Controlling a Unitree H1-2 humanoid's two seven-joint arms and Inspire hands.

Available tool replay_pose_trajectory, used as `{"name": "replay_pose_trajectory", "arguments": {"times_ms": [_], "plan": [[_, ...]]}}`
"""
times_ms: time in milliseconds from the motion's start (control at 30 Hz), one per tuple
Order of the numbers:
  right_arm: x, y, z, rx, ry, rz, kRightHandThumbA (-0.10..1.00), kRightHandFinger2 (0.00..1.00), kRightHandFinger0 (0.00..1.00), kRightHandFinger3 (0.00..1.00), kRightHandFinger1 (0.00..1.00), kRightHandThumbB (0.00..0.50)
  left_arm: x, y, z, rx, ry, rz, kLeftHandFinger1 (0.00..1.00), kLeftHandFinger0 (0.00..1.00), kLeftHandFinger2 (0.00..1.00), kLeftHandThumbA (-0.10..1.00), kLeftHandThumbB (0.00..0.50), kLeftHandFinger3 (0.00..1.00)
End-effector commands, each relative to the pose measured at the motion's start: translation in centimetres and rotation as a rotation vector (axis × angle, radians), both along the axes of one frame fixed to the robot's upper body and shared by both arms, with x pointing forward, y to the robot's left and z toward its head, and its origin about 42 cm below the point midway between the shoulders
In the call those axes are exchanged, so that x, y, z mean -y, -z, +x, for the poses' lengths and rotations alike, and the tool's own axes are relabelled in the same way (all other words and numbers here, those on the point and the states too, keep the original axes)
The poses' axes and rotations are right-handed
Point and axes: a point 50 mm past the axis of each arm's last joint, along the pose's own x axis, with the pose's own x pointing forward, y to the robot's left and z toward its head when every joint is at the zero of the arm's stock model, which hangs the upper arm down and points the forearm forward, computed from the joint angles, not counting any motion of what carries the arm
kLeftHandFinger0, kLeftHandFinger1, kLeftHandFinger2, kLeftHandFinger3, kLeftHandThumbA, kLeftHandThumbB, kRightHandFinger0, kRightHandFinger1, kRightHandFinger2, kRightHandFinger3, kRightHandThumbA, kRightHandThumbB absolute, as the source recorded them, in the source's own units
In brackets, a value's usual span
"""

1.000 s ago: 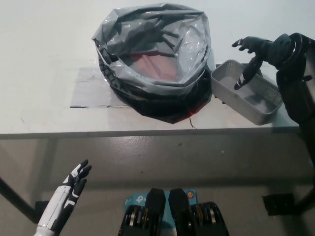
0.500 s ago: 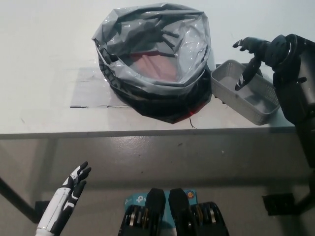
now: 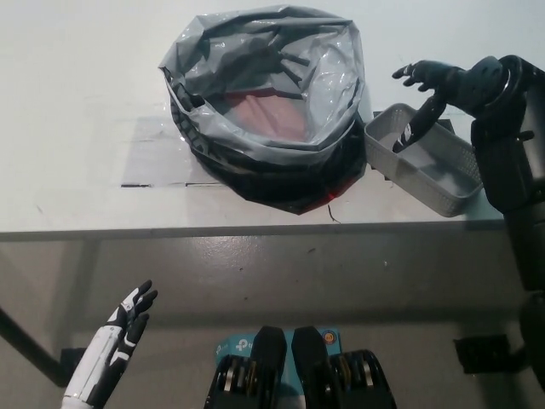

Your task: Use the right hand to pick up a small rectangular container and put it into a plastic bag and lift the bag

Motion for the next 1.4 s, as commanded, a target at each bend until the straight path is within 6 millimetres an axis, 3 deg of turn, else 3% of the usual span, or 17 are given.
{"name": "replay_pose_trajectory", "arguments": {"times_ms": [0, 367, 467, 600, 700, 767, 833, 900, 933, 1033, 1067, 1200, 1267, 1367], "plan": [[-0.4, -2.6, 0.5, 0.032, 0.002, -0.003, 1.0, 1.0, 1.0, 1.0, 1.0, 0.498, -0.5, -1.0, -0.2, 0.041, 0.019, 0.019, 1.0, 1.0, 1.0, 1.0, 0.223, 1.0], [-0.1, -1.5, 0.9, 0.015, 0.014, -0.055, 1.0, 1.0, 1.0, 1.0, 1.0, 0.479, -0.4, -1.0, -0.3, 0.031, 0.015, 0.024, 1.0, 1.0, 1.0, 1.0, 0.221, 1.0], [0.2, -0.7, 0.9, -0.007, 0.02, -0.029, 1.0, 1.0, 1.0, 1.0, 1.0, 0.466, -0.3, -1.0, -0.2, 0.034, 0.017, 0.021, 1.0, 1.0, 1.0, 1.0, 0.231, 1.0], [0.7, 1.0, 1.3, -0.038, 0.037, -0.048, 1.0, 1.0, 1.0, 1.0, 1.0, 0.5, -0.3, -1.0, -0.2, 0.034, 0.017, 0.015, 1.0, 1.0, 1.0, 1.0, 0.226, 1.0], [0.8, 2.1, 1.4, -0.054, 0.047, -0.095, 1.0, 1.0, 1.0, 1.0, 1.0, 0.484, -0.3, -1.2, 0.0, 0.039, 0.019, 0.018, 1.0, 1.0, 1.0, 1.0, 0.224, 1.0], [1.0, 2.8, 1.4, -0.059, 0.063, -0.105, 1.0, 1.0, 1.0, 1.0, 1.0, 0.5, -0.3, -1.2, 0.0, 0.042, 0.019, 0.017, 1.0, 1.0, 1.0, 1.0, 0.22, 1.0], [1.3, 3.8, 1.7, -0.078, 0.082, -0.103, 1.0, 1.0, 1.0, 1.0, 1.0, 0.487, -0.4, -1.1, 0.0, 0.049, 0.016, 0.018, 1.0, 1.0, 1.0, 1.0, 0.221, 1.0], [1.5, 4.7, 1.9, -0.107, 0.081, -0.106, 1.0, 1.0, 1.0, 1.0, 1.0, 0.424, -0.4, -1.1, 0.0, 0.05, 0.015, 0.017, 1.0, 1.0, 1.0, 1.0, 0.229, 1.0], [1.6, 5.1, 2.0, -0.123, 0.075, -0.104, 1.0, 1.0, 1.0, 1.0, 1.0, 0.417, -0.4, -1.0, 0.1, 0.052, 0.015, 0.018, 1.0, 1.0, 1.0, 1.0, 0.23, 1.0], [2.0, 5.7, 2.3, -0.132, 0.07, -0.109, 1.0, 1.0, 1.0, 1.0, 1.0, 0.421, -0.4, -1.1, 0.1, 0.053, 0.013, 0.021, 1.0, 1.0, 1.0, 1.0, 0.231, 1.0], [2.2, 6.3, 2.3, -0.141, 0.09, -0.115, 1.0, 1.0, 1.0, 1.0, 1.0, 0.45, -0.4, -1.1, 0.1, 0.055, 0.012, 0.018, 1.0, 1.0, 1.0, 1.0, 0.231, 1.0], [2.4, 7.4, 2.6, -0.158, 0.091, -0.109, 1.0, 1.0, 1.0, 1.0, 1.0, 0.432, -0.4, -1.2, 0.3, 0.065, 0.009, 0.014, 1.0, 1.0, 1.0, 1.0, 0.231, 1.0], [2.2, 7.8, 2.6, -0.162, 0.104, -0.128, 1.0, 1.0, 1.0, 1.0, 1.0, 0.465, -0.4, -1.2, 0.3, 0.065, 0.006, 0.013, 1.0, 1.0, 1.0, 1.0, 0.238, 1.0], [2.0, 8.1, 2.8, -0.141, 0.079, -0.145, 0.99, 1.0, 1.0, 1.0, 1.0, 0.412, -0.4, -1.3, 0.3, 0.071, 0.004, 0.017, 1.0, 1.0, 1.0, 1.0, 0.23, 1.0]]}}
